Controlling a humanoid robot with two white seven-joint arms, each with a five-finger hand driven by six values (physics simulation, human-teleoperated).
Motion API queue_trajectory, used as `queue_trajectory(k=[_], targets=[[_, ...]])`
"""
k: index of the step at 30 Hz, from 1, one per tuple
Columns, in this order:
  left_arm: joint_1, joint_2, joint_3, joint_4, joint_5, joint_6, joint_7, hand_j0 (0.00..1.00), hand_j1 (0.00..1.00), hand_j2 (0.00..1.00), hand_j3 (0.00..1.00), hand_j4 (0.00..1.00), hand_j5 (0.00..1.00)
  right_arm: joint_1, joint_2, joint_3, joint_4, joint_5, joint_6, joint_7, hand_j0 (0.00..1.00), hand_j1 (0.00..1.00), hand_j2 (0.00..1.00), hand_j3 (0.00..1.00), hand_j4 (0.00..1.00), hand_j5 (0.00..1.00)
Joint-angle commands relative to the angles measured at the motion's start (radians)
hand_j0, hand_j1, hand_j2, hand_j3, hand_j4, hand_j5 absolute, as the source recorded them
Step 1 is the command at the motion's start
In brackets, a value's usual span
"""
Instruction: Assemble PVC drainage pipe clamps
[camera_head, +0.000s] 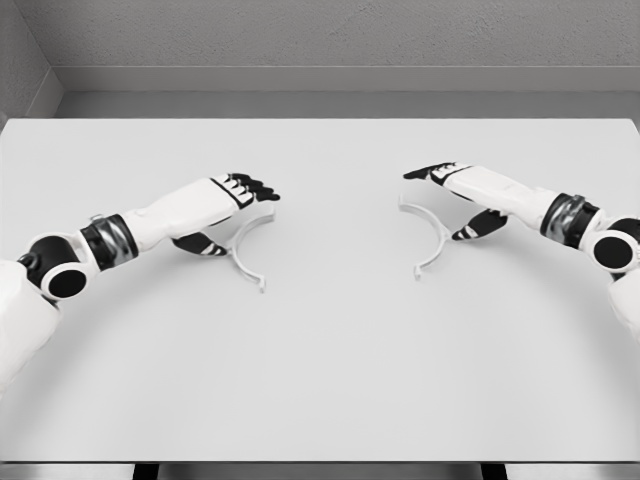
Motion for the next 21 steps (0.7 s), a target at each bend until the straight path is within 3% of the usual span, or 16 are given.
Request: queue_trajectory(k=[1, 21], targets=[[0.0, -0.009, -0.003, 0.004, 0.007, 0.001, -0.008, 1.0, 1.0, 1.0, 1.0, 1.0, 1.0, 0.0, 0.006, 0.004, 0.0, -0.007, 0.002, 0.001, 1.0, 1.0, 1.0, 1.0, 1.0, 1.0], [0.0, -0.053, -0.012, -0.01, 0.007, 0.001, -0.02, 1.0, 1.0, 1.0, 1.0, 1.0, 1.0, -0.035, 0.016, 0.003, 0.035, 0.022, 0.002, 0.002, 1.0, 1.0, 1.0, 1.0, 1.0, 1.0]])
